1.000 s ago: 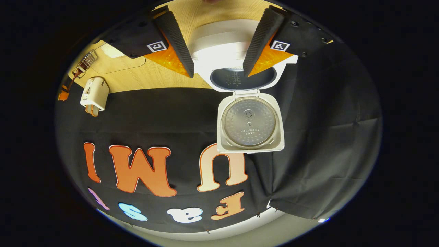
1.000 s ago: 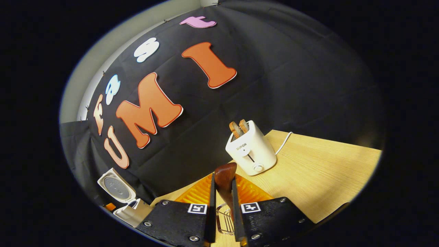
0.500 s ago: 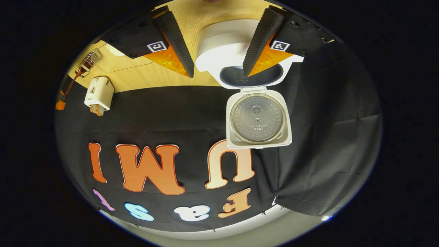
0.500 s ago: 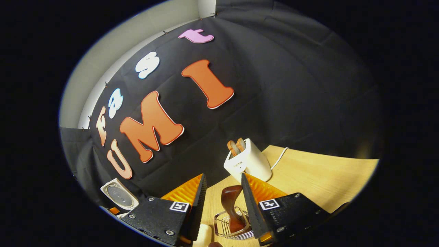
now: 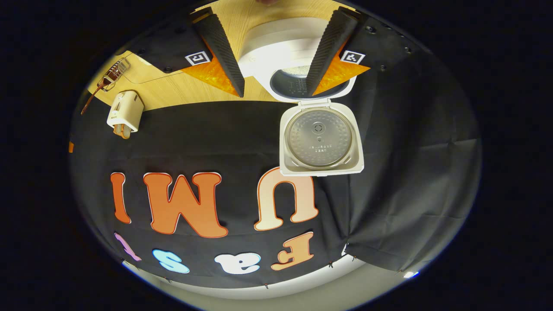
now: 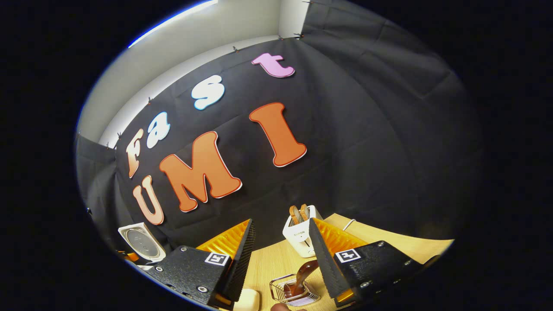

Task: Close the left gripper, press the button to open the rice cooker; take a wooden spoon from the chopstick holder with the right hand, scoop a spoonful of rice and pour it into the rice cooker, then put the wooden spoon back into the chopstick holder.

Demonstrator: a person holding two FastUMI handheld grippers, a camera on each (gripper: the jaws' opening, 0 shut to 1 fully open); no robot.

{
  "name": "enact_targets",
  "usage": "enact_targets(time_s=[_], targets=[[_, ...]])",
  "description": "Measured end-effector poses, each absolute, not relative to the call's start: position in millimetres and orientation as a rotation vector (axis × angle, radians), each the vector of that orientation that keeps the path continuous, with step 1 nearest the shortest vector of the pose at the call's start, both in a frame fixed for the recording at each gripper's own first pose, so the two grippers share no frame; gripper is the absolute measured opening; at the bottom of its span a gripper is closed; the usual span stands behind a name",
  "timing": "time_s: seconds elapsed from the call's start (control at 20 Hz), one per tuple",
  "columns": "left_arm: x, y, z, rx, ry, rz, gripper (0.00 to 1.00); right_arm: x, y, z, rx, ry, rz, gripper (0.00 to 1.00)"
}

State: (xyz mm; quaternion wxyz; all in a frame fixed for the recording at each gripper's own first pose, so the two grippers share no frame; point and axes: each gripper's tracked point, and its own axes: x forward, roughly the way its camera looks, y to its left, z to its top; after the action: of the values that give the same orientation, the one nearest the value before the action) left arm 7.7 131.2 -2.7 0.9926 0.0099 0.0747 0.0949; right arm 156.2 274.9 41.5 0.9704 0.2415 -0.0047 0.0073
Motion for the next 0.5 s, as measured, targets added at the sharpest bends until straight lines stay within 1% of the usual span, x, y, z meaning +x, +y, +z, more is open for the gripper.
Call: enact_targets(time_s=[0.15, 0.2, 0.4, 0.45, 0.5], targets=[[22.6, 159.1, 19.8, 0.048, 0.124, 0.223, 0.93, 153.8, 274.1, 45.0, 0.45, -0.024, 0.028, 0.74], [33.3, 171.3, 33.9, 0.043, 0.092, 0.225, 0.94, 155.1, 275.4, 46.2, 0.446, -0.032, 0.031, 0.74], [68.9, 225.0, 67.0, 0.034, 0.057, 0.281, 0.93, 149.5, 275.2, 42.9, 0.39, -0.013, 0.041, 0.74], [76.6, 229.6, 76.9, 0.022, 0.045, 0.27, 0.93, 149.8, 274.7, 41.9, 0.379, -0.013, 0.038, 0.74], [84.2, 233.2, 84.5, 0.006, 0.042, 0.266, 0.93, 150.0, 274.8, 41.9, 0.37, -0.017, 0.038, 0.84]])
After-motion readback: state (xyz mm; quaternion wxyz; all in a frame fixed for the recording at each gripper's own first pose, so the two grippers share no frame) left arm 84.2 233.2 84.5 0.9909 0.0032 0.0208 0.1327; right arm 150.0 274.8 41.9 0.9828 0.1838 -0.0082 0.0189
